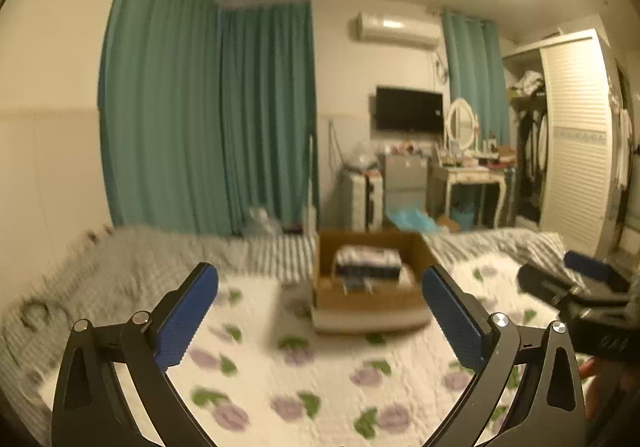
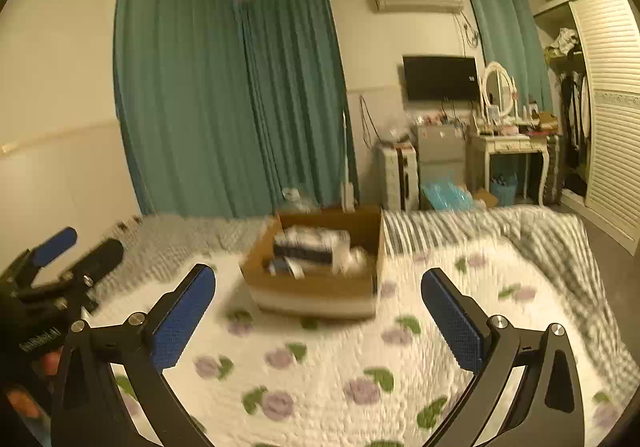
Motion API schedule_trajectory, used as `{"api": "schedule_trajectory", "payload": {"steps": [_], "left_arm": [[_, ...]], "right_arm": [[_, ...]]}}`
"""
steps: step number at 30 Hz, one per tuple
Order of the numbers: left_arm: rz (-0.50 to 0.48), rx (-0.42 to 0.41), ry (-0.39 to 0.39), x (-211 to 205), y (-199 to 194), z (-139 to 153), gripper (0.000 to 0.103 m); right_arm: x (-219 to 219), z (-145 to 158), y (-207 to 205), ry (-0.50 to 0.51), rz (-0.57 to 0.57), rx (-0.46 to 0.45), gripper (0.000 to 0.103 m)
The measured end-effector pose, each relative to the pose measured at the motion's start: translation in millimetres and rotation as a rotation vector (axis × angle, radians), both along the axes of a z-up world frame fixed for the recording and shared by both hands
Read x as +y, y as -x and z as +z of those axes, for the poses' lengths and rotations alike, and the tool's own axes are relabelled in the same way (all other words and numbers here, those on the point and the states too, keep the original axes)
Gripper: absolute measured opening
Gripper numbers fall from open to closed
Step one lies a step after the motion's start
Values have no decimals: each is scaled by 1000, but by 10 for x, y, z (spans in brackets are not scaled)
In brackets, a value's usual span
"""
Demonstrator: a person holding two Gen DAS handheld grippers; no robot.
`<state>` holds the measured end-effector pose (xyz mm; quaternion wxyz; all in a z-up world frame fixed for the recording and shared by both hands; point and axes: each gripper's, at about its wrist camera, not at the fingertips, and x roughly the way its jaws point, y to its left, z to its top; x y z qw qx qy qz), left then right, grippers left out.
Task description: Organize soft objects
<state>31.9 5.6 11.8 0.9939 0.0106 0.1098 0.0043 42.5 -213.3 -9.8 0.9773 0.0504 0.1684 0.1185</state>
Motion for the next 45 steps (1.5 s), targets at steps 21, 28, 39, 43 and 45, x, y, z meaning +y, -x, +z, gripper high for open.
{"api": "schedule_trajectory", "payload": {"steps": [21,28,39,43,45], "left_arm": [[13,125,-12,24,-110,-399,103],[12,131,-5,47,-115,-403,103],[9,140,1,48,-105,-403,103],[8,139,-5,49,-97,-400,103],[8,139,-5,50,-95,-399,103]], "right_arm": [[21,-227,-122,20,-1,68,103],[42,-233,-117,30,-3,76,103],[53,-246,-113,38,-9,86,103],[56,-252,-115,39,-10,87,103],[57,-252,-116,40,-10,88,103]]}}
